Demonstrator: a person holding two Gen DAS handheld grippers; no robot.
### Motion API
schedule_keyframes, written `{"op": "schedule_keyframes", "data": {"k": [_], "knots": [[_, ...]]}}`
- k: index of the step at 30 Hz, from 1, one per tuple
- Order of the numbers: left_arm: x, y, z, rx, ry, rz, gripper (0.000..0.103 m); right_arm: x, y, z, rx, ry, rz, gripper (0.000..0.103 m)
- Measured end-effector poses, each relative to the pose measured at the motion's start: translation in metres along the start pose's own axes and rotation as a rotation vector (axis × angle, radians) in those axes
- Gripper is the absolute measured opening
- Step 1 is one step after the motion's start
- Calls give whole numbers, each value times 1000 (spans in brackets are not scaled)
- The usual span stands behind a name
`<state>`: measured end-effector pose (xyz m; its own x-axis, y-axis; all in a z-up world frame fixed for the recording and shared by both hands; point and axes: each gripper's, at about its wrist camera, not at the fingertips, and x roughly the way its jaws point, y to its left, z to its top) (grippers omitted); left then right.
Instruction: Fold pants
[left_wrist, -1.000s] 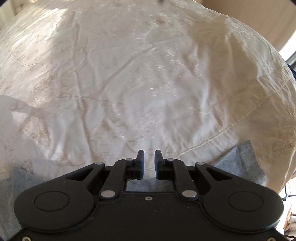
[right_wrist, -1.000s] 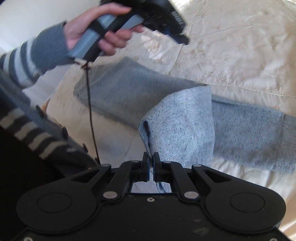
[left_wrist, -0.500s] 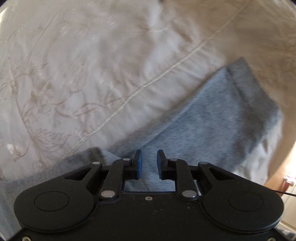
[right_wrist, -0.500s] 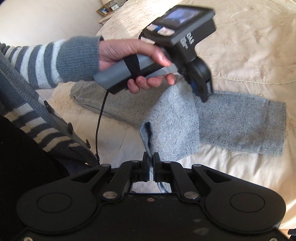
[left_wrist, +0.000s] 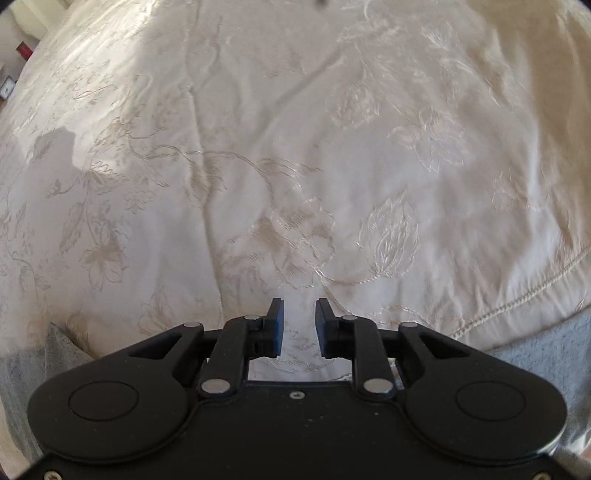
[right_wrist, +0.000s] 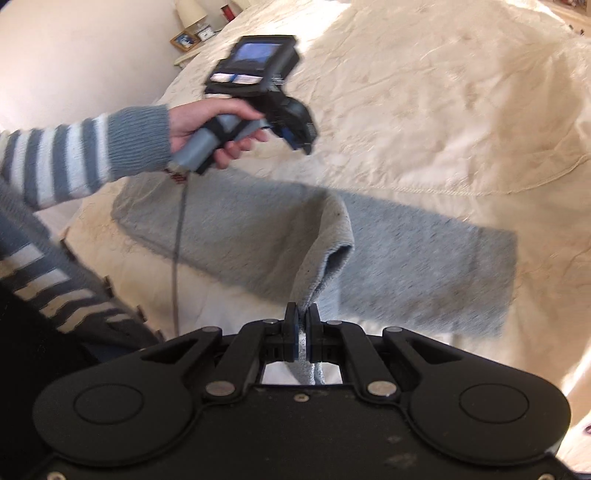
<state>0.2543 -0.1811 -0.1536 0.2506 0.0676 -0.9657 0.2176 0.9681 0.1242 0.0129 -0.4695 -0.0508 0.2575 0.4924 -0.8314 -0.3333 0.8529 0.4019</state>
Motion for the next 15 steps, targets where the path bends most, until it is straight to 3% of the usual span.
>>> {"op": "schedule_keyframes", "data": {"k": [7,15], "knots": [[-25,9,-16,-25,-49,12,30,7,-55,23,-28,41,-172,5],[-27,19,-57,-69,11,-2,30,48,-113,33,-10,150,-326,5]]}}
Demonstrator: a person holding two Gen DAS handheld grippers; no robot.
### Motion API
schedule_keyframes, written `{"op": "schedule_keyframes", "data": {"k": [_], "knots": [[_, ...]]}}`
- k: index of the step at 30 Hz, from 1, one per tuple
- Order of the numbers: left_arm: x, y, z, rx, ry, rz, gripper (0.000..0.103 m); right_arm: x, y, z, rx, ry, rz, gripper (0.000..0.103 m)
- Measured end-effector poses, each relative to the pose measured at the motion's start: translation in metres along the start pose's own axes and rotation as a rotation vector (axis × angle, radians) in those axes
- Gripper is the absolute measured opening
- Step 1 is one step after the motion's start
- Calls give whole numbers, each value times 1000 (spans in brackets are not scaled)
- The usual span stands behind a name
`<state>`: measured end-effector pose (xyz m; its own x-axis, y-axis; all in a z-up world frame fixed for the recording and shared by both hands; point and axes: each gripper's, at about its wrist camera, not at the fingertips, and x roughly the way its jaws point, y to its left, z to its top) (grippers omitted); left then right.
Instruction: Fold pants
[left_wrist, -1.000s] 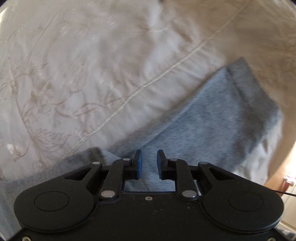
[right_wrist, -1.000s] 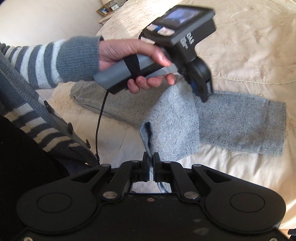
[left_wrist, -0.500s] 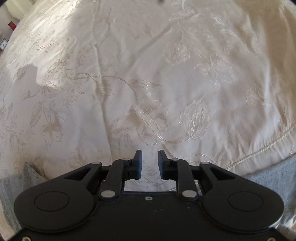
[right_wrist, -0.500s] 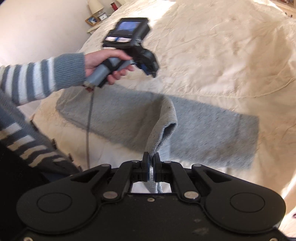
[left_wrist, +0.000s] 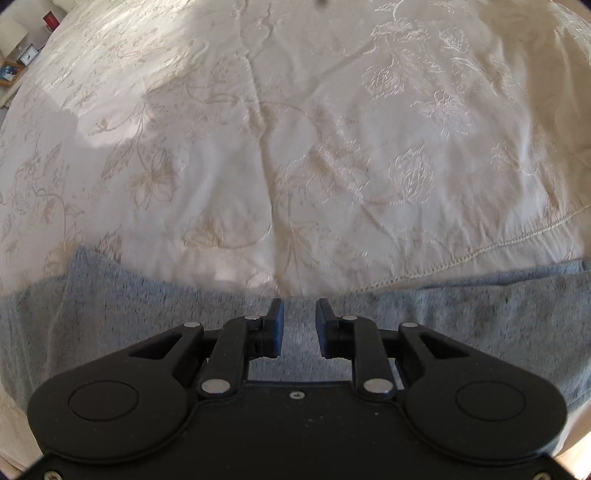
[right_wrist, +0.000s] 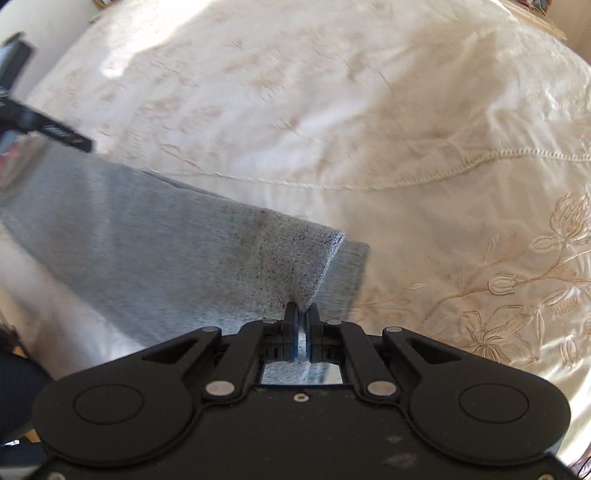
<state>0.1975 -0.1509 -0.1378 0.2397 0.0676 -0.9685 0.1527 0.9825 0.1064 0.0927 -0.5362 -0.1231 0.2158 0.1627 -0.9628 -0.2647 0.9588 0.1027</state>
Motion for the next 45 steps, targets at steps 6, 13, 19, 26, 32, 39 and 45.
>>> {"op": "schedule_keyframes", "data": {"k": [6,13,19,26,32,39,45], "knots": [[10,21,-19,-56,50,0,30,30,-3,4,76,58,-250,11],[50,19,-31,0,109,-63,30,3,26,17,154,-75,-152,11],[67,17,-48,-44,86,-57,29,19,91,56,153,-149,14,12],[66,24,-69,-65,21,-100,29,60,167,112,56,-177,156,12],[67,34,-80,-92,-18,-129,29,94,209,139,1,-131,199,12],[50,63,-84,-107,-21,-169,29,114,245,113,-110,-28,219,12],[13,91,-53,-93,-182,-144,29,120,250,112,-76,-10,206,12]]}}
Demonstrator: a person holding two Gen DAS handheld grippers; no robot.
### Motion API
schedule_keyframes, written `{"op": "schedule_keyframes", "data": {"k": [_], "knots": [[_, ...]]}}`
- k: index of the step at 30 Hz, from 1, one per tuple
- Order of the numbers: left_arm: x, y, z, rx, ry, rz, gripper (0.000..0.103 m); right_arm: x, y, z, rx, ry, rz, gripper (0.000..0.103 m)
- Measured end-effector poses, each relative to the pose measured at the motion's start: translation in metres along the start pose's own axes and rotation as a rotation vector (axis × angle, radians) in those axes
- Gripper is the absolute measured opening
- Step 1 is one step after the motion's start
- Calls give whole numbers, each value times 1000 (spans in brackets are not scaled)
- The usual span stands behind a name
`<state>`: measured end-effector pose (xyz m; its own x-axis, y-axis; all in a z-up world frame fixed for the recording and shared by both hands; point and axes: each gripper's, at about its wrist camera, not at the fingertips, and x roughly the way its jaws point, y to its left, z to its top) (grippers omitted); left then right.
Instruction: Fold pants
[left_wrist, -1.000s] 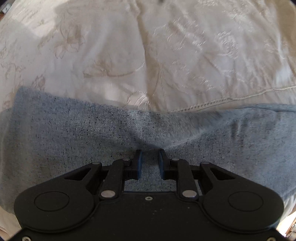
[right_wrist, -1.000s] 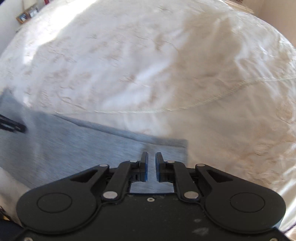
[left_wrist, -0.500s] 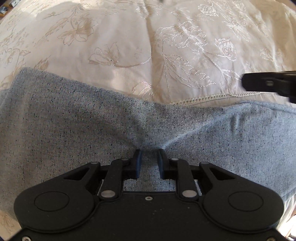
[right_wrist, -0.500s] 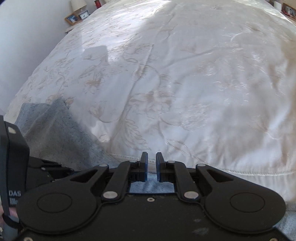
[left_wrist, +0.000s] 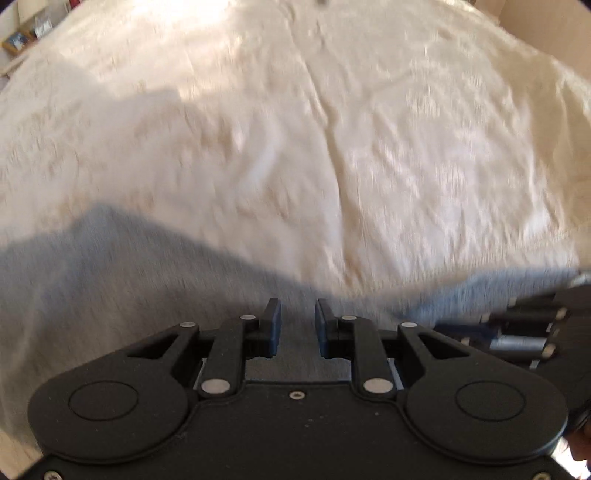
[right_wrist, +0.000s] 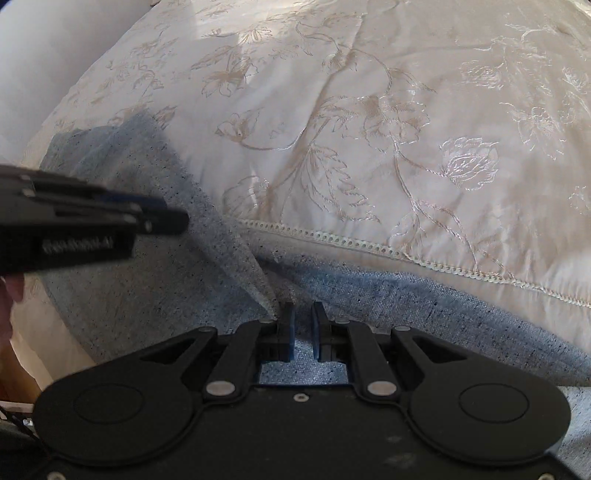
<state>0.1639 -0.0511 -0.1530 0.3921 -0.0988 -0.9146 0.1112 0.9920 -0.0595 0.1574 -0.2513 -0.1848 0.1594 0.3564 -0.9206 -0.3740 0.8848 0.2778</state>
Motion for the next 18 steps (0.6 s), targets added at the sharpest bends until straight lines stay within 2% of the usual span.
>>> {"op": "schedule_keyframes", "data": {"k": [3,6,7,9,10,12,15,18], "knots": [[12,-3,33,6,-26,-4,31,5,2,1,-8,6,-6,12],[43,6,59,-17,12,64,31,9,8,2,-27,10,-20,12],[59,10,64,-16,62,116,32,10,9,2,-27,10,-22,12],[84,25,66,-10,212,213,32,11,10,2,-26,12,-23,12],[91,33,64,-18,258,227,32,11,8,1,-28,13,-23,12],[82,49,54,-47,237,178,33,9,7,4,-21,0,-26,12],[63,65,34,-52,226,167,33,9,0,13,10,-35,-39,12],[47,78,13,-79,201,147,33,14,-6,22,20,-20,-39,12]]}}
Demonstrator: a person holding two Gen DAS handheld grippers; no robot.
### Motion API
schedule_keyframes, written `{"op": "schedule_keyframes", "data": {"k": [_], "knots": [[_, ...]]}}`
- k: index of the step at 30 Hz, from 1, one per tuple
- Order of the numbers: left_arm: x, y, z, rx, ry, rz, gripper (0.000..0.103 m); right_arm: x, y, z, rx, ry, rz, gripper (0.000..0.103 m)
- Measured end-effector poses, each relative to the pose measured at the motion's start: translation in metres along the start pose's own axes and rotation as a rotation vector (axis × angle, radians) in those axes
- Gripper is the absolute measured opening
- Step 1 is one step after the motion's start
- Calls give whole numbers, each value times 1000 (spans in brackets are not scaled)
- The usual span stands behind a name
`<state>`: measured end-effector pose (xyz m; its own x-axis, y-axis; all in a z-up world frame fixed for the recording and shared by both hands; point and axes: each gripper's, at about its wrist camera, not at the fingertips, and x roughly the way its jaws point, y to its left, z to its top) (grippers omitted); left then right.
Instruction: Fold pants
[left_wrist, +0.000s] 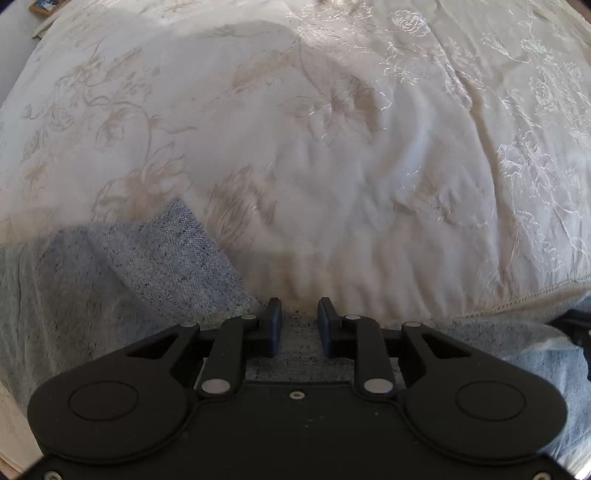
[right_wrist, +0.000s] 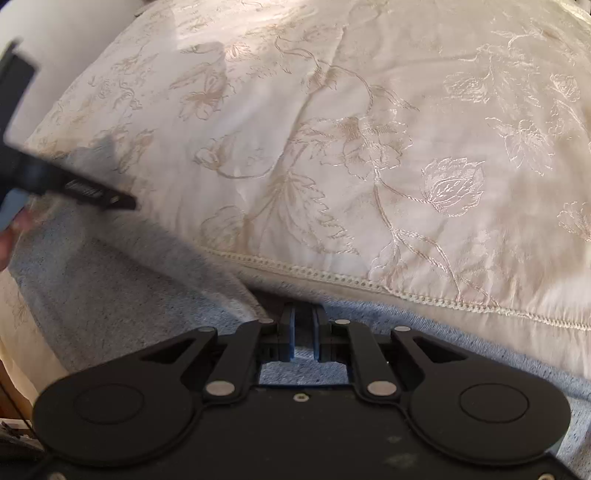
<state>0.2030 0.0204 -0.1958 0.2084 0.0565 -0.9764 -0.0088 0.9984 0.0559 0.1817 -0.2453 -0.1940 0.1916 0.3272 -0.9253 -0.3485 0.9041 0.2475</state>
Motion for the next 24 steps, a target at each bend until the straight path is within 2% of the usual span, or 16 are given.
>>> {"op": "schedule_keyframes", "data": {"k": [9,19,24], "knots": [[-18,20,-28,-57,-77,-39,33,18,19,13,-100,71,61,12],[-31,49,-31,-134,-119,-89,33,40,83,32,-175,47,140,12],[-43,63,-33,-169,-165,-109,33,56,113,47,-184,18,163,12]]}}
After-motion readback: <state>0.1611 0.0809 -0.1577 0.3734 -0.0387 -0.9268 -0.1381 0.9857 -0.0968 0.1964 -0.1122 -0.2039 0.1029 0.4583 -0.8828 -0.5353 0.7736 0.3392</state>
